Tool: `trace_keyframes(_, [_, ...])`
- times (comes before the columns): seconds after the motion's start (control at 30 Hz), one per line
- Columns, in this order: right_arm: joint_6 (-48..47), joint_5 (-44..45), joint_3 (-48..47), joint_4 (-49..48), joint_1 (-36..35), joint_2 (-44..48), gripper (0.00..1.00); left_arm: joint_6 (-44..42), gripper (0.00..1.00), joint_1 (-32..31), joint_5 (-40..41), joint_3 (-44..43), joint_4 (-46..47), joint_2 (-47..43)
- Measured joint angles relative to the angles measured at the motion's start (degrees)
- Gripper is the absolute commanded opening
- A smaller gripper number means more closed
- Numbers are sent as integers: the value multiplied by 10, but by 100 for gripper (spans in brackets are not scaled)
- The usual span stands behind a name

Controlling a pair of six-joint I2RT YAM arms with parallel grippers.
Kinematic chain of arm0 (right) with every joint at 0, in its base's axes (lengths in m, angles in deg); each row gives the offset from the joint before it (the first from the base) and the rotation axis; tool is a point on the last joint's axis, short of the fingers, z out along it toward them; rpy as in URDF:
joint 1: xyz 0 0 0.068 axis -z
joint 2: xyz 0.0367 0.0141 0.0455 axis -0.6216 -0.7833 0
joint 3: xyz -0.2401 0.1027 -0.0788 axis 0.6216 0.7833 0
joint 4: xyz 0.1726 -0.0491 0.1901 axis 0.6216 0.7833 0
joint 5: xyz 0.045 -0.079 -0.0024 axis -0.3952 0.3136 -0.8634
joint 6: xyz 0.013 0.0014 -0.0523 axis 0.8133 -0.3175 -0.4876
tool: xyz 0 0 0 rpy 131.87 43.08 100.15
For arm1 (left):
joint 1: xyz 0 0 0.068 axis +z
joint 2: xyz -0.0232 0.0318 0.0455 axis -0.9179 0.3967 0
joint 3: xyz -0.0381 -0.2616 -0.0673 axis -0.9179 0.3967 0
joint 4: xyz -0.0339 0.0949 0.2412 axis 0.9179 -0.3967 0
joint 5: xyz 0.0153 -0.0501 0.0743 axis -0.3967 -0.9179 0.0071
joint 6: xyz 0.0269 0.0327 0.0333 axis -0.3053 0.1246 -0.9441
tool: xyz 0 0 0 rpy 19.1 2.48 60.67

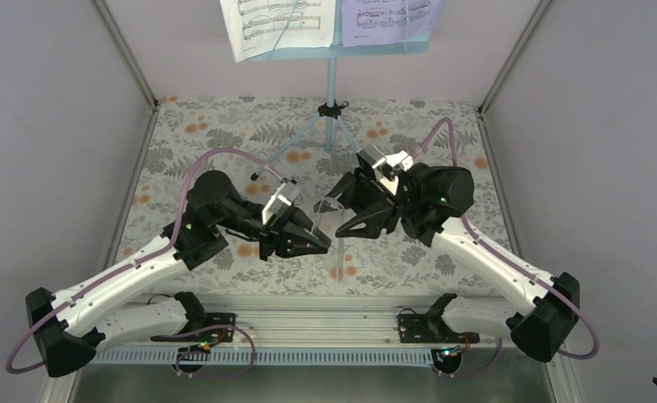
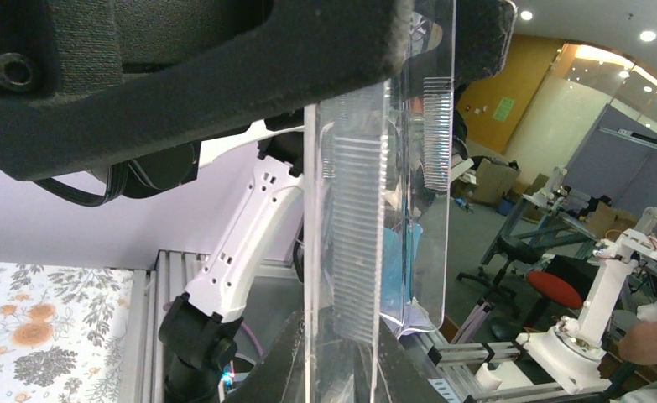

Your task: Pack up the instrument practice props

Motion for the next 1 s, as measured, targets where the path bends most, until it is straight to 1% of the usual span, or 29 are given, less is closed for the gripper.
trace_keyframes(0.03, [0,0,0,0,-1,0,38,-2,13,0,0,0,0,0])
trace_keyframes(0.17, [-12,1,0,12,-2,2,35,-5,25,0,4,0,-2,0])
trace_keyframes(0.23, [-33,-2,0,35,-4,10,35,-9,35,2,16,0,-4,0])
trace_keyframes(0.3, [-66,-2,0,71,-7,22,34,-11,41,4,26,0,-7,0])
trace_keyframes(0.33, [-91,-1,-1,103,-7,32,35,-13,49,4,32,0,-10,0])
trace_keyframes(0.4, [-133,3,-6,156,-7,43,35,-26,72,4,45,0,-20,-2])
trace_keyframes(0.47, [-183,11,-24,227,-7,52,35,-44,84,5,74,0,-46,-10])
trace_keyframes(0.53, [-232,23,-46,298,-7,59,36,-60,91,5,108,1,-76,-24])
trace_keyframes(0.67, [-328,66,-83,434,-7,76,36,-91,100,10,165,10,-118,-66])
trace_keyframes(0.87, [-421,143,-91,572,-7,104,38,-123,100,12,256,22,-177,-125])
trace_keyframes(1.0, [-447,190,-66,614,-7,117,38,-133,100,21,345,64,-197,-191])
